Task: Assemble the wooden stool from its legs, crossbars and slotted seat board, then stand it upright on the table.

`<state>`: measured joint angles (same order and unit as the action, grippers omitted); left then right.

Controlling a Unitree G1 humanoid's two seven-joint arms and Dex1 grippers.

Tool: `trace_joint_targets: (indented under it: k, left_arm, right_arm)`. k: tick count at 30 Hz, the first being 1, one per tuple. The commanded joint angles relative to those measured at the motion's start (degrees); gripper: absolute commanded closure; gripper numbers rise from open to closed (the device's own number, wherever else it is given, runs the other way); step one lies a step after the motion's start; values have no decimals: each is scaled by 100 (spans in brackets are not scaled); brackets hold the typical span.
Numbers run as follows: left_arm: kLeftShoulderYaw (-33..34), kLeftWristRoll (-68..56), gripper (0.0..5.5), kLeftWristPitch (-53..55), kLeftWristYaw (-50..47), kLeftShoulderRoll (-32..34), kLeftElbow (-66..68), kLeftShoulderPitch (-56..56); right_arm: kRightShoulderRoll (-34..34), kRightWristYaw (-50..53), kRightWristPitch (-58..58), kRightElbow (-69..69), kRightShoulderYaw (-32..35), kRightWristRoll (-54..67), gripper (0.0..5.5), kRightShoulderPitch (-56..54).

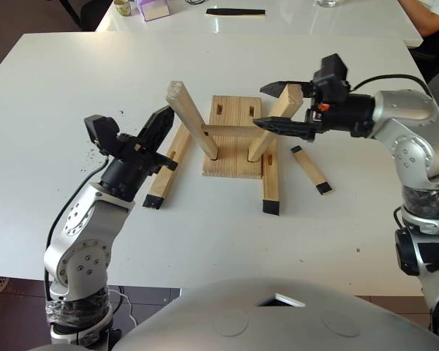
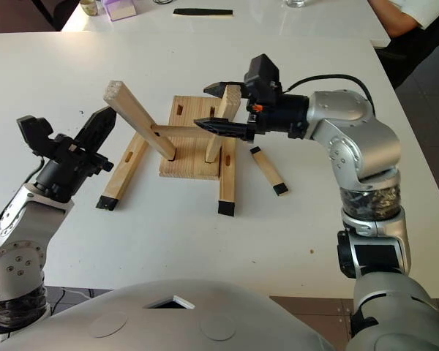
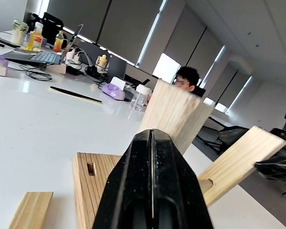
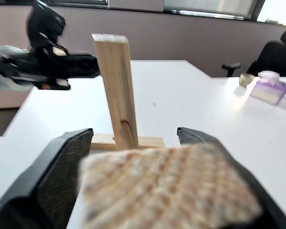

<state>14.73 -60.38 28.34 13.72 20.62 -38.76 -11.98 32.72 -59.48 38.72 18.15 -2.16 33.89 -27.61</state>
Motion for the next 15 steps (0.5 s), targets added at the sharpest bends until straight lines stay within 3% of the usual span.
trace_joint_targets:
  k: [1, 7, 10, 12, 15]
  left_arm:
    - [376, -5, 550, 75, 60, 265, 380, -9]
    - [968, -348, 550, 49, -68, 442, 624, 208]
    - [901, 427, 550, 14, -468, 540, 954, 366]
    - [698, 1114, 550, -15, -744, 575, 1172, 440]
    - [302, 2015, 550, -87, -875, 597, 1167, 370]
  right_arm:
    - [116, 85, 116, 354, 422, 437, 190, 132]
    - [193, 767, 490, 677, 1661, 1539, 190, 286]
    - [227, 1303, 601, 768, 2237, 1721, 190, 802]
    - [223, 1905, 504, 705, 2164, 1116, 209, 1226]
    - [120, 3167, 214, 605, 1469, -377, 257, 1731]
